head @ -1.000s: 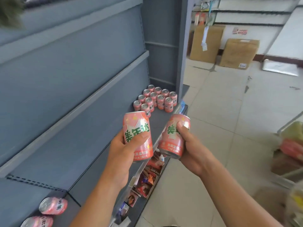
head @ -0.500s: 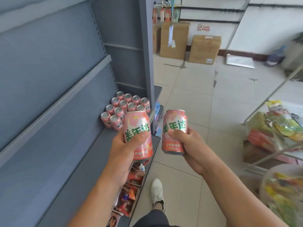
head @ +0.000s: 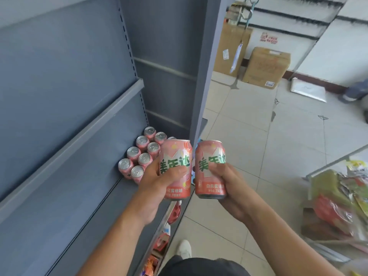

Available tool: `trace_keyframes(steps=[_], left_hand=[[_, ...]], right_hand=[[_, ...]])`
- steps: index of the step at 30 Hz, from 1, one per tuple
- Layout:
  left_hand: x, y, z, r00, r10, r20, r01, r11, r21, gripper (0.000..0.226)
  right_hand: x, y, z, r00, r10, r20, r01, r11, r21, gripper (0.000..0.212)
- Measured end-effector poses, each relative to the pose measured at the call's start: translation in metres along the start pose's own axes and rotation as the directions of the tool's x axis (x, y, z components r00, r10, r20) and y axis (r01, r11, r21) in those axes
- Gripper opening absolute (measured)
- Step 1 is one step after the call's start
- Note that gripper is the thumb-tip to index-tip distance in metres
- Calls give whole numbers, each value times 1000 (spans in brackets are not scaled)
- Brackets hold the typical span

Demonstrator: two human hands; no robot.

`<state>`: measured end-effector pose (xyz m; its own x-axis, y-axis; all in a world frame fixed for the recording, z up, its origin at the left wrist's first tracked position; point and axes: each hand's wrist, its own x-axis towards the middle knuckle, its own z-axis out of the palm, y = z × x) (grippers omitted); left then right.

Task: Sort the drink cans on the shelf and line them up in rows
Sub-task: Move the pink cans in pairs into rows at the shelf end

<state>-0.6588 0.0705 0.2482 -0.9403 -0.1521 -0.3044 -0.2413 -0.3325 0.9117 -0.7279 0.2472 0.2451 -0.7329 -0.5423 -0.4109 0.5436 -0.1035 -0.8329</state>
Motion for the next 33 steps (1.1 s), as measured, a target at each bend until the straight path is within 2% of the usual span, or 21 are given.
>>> trace_keyframes(steps=[4, 7, 12, 16, 19, 24, 28, 33], left_hand=[[28, 7, -13, 998, -8, -65, 6, 999, -39, 70], [43, 7, -21, 990, -15, -142, 5, 997, -75, 71], [65, 5, -32, 933, -63, -354, 35, 996, -85, 76], [93, -3, -33, 841, -91, -534, 25, 991, -129, 74], [113, -15, -28, 758, -147, -635, 50, 985, -168, 62], [132, -35, -22, 671, -201, -714, 52, 973, -225, 55], [132, -54, -21, 626, -217, -749, 58, 971, -233, 60], [135, -85, -24, 527, -250, -812, 52, 964, -262, 64]], right_hand=[[46, -17, 6, 998, 6, 64, -9, 999, 52, 61], [82, -24, 8, 992, 74, 104, -83, 993, 84, 49], [140, -29, 12, 949, 219, 227, -242, 967, 78, 61], [187, -35, 9, 914, 327, 240, -316, 945, -83, 55], [218, -39, 4, 893, 374, 249, -315, 917, -246, 64], [262, -32, -4, 874, 443, 201, -288, 804, -521, 69], [284, -15, -4, 875, 470, 115, -302, 717, -628, 80], [302, 8, -6, 904, 409, 121, -200, 656, -728, 79]])
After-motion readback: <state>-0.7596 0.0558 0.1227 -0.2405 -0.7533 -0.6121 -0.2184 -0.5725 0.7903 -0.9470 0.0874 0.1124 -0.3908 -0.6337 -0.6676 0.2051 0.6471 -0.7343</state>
